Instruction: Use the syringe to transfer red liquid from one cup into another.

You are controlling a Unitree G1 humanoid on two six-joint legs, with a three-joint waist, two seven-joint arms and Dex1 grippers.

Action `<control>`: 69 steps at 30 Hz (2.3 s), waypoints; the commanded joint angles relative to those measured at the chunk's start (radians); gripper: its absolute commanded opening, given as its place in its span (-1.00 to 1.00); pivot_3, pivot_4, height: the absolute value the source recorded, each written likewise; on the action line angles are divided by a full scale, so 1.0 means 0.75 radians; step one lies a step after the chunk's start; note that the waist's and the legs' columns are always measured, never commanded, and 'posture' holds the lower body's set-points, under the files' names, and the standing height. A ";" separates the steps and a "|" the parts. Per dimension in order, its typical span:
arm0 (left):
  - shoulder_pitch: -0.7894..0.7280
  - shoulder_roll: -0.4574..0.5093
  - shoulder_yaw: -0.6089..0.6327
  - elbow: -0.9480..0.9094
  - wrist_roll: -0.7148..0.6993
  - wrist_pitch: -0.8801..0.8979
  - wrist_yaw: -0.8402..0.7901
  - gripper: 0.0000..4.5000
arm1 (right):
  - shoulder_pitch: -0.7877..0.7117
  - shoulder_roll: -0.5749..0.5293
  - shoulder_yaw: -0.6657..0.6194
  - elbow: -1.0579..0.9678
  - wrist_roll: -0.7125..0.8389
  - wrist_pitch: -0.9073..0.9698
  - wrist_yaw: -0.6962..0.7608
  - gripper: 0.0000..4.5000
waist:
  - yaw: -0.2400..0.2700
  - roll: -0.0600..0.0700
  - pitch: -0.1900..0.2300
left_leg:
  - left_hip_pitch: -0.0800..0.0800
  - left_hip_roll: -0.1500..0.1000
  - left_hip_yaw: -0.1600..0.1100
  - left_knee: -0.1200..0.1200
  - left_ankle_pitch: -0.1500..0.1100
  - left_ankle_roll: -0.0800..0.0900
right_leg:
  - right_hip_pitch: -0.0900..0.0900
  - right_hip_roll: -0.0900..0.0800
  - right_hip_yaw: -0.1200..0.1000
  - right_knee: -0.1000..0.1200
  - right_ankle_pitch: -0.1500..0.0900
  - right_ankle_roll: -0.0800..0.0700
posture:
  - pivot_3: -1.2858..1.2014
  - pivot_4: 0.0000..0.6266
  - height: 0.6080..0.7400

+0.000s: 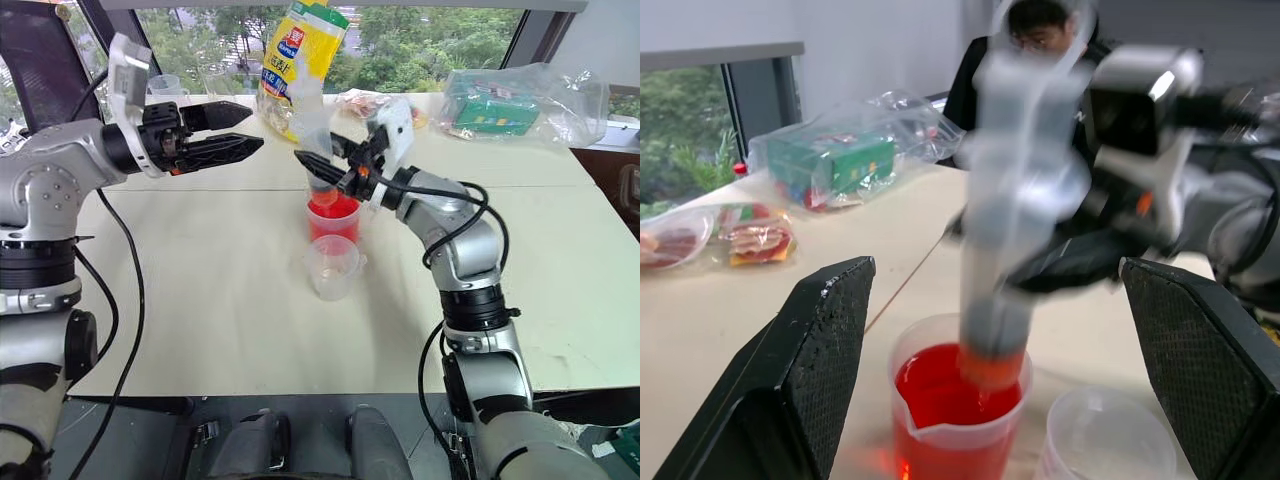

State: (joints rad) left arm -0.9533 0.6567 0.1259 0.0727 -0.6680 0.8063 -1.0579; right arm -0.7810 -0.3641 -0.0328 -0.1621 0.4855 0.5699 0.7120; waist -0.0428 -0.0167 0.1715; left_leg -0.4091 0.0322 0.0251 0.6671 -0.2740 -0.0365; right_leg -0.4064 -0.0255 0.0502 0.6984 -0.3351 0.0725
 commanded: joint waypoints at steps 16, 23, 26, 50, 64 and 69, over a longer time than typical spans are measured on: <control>-0.085 -0.035 0.063 -0.139 -0.216 0.123 0.085 0.79 | 0.408 -0.137 -0.013 -0.449 0.194 0.149 -0.066 -0.37 | 0.001 0.000 0.000 | 0.000 0.000 -0.001 0.000 0.000 0.000 | 0.001 0.001 0.000 -0.001 0.000 0.000 | 0.03 -0.52 1.00; -0.110 -0.107 0.011 -0.113 -0.194 0.086 0.120 0.79 | 0.425 -0.141 0.006 -0.447 0.180 0.118 -0.063 -0.37 | 0.001 0.000 0.000 | 0.000 0.000 -0.001 0.000 0.000 0.000 | 0.001 0.002 0.000 -0.001 0.000 0.000 | 0.03 -0.52 1.00; -0.095 -0.122 -0.038 -0.105 -0.154 0.050 0.094 0.79 | 0.424 -0.138 0.012 -0.451 0.182 0.117 -0.068 -0.37 | 0.001 0.000 0.000 | 0.000 0.000 -0.001 0.000 0.000 0.000 | 0.001 0.001 0.000 -0.001 0.000 0.000 | 0.03 -0.52 1.00; -0.076 -0.292 -0.174 -0.093 -0.065 -0.025 0.018 -0.97 | 0.407 -0.135 0.019 -0.458 0.196 0.129 -0.081 -0.37 | 0.000 0.000 0.000 | 0.000 0.000 -0.001 0.000 0.000 0.000 | 0.001 0.002 0.000 -0.001 0.000 0.000 | 0.03 -0.52 1.00; -0.011 -0.278 -0.246 -0.165 -0.024 -0.019 -0.041 -0.97 | 0.338 -0.115 0.001 -0.441 0.216 0.139 -0.089 -0.37 | 0.002 -0.001 0.000 | 0.000 0.000 -0.001 0.000 0.000 0.000 | 0.001 0.002 0.000 -0.001 0.000 0.000 | 0.03 -0.52 1.00; 0.031 -0.281 -0.276 -0.178 0.012 -0.041 -0.051 -0.97 | 0.314 -0.111 -0.019 -0.449 0.236 0.163 -0.095 -0.37 | 0.002 0.000 0.000 | 0.000 0.000 -0.001 0.000 0.000 0.000 | 0.001 0.002 0.000 -0.001 0.000 0.000 | 0.03 -0.52 1.00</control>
State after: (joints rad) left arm -0.9504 0.4573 0.0096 -0.0209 -0.6628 0.7635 -1.0592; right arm -0.4795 -0.4626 -0.0059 -0.4606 0.6213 0.7229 0.6533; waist -0.0413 -0.0171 0.1717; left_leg -0.4090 0.0319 0.0242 0.6671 -0.2738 -0.0361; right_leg -0.4053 -0.0240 0.0503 0.6976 -0.3352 0.0725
